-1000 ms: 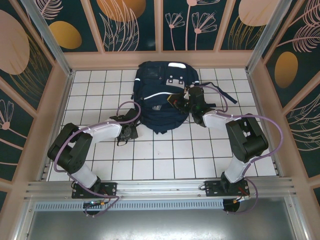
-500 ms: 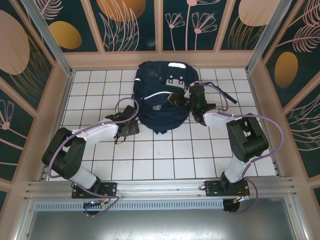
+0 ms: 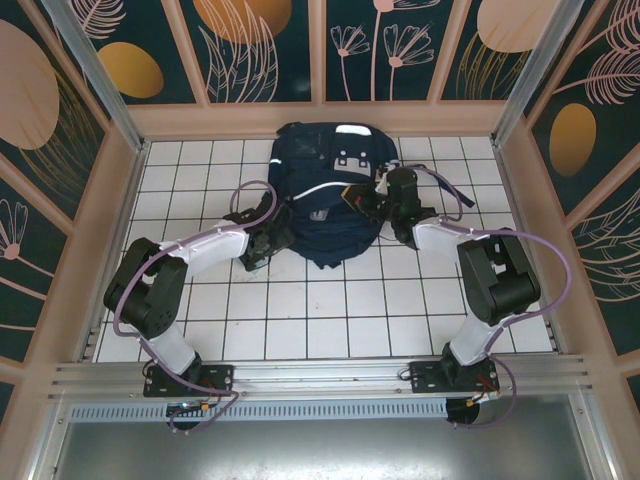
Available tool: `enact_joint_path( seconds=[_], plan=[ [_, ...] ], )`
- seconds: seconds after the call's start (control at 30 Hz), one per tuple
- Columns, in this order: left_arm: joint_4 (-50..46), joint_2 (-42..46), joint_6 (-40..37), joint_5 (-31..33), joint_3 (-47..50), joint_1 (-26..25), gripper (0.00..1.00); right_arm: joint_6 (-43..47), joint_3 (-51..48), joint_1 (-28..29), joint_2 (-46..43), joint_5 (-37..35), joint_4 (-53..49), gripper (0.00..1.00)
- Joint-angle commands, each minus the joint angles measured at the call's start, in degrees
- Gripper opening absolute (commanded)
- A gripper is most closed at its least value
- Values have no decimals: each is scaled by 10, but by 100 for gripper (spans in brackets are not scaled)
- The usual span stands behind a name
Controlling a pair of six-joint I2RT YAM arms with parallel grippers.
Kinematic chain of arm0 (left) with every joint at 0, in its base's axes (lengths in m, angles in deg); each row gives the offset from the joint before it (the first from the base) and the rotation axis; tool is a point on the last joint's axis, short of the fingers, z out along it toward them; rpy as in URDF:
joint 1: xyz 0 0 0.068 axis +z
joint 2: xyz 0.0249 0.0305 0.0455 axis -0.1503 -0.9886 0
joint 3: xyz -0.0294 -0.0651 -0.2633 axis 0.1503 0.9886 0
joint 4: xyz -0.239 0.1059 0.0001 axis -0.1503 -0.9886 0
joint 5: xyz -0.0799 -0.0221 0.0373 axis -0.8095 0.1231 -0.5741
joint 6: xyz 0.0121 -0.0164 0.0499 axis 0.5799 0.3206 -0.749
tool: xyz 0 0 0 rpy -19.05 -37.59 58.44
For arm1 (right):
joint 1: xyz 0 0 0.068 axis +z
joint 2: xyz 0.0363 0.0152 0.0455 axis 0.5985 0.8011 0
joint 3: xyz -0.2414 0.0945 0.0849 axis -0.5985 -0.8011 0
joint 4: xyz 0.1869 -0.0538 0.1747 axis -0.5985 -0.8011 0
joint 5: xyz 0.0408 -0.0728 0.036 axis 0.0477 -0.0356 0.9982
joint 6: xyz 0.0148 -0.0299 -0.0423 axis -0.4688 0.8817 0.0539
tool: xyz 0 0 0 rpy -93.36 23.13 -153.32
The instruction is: Pack books, pencil case, and school supplies into a backpack
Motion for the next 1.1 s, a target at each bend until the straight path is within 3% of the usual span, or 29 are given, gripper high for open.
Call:
enact_joint_path(
  seconds=[0.0,0.2,0.57,0.87,1.0,1.07],
  plan=[
    [-49,10,44,10,1,6,97,24,-12,-16,-39,22,29,0],
    [-80,12,32,9,32,25,97,15,-25,-21,-42,32,44,0],
    [-16,-33,16,8,66,71,93,8,-25,-20,-37,35,43,0],
    [9,-40,10,5,92,73,66,8,-19,-19,-31,31,36,0],
    [16,-48,-49,-7,90,73,57,7,-10,-14,-28,34,34,0],
    [3,-52,-89,-9,84,73,41,6,-7,-11,-30,29,30,0]
  ],
)
